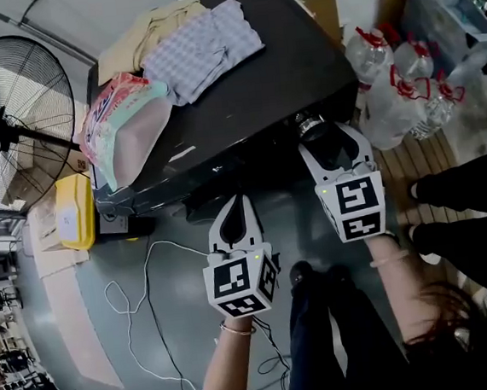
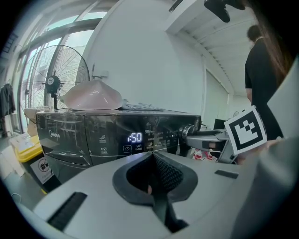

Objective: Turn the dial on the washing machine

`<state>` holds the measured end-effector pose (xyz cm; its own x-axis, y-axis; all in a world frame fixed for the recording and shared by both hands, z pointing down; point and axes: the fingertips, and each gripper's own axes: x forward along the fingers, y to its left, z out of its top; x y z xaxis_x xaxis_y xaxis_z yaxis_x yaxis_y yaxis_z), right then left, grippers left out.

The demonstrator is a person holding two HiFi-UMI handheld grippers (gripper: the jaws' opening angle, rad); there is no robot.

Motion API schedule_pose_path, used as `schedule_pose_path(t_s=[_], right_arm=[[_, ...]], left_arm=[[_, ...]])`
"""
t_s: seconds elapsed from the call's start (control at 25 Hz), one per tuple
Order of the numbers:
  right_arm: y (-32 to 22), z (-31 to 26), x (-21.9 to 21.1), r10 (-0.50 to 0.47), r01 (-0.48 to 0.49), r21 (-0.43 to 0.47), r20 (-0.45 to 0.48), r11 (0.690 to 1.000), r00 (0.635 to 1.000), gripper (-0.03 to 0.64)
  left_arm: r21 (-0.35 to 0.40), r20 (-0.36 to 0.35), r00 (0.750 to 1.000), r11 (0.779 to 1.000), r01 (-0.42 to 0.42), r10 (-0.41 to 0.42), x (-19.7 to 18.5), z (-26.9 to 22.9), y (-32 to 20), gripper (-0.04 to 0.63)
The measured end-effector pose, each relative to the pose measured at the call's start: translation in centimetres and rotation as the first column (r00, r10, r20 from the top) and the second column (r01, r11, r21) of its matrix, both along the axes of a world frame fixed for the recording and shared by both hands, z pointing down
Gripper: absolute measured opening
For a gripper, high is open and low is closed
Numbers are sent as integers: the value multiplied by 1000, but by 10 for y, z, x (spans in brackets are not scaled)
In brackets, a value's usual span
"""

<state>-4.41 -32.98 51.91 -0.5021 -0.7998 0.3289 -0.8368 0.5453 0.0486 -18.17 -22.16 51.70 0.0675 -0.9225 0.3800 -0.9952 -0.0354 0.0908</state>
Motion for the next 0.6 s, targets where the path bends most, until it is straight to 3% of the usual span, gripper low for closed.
schedule_pose_path(t_s=[0.24, 0.6], right_arm=[[-1, 2, 2, 0, 0, -5, 17, 1000, 1000, 288], [3, -4, -6, -60, 79, 97, -188, 992, 980, 341]], left_arm=[[-5, 1, 1000, 1000, -6, 6, 4, 1, 1, 15], [-8, 7, 1000, 1000, -13, 13, 8, 2, 3, 15]])
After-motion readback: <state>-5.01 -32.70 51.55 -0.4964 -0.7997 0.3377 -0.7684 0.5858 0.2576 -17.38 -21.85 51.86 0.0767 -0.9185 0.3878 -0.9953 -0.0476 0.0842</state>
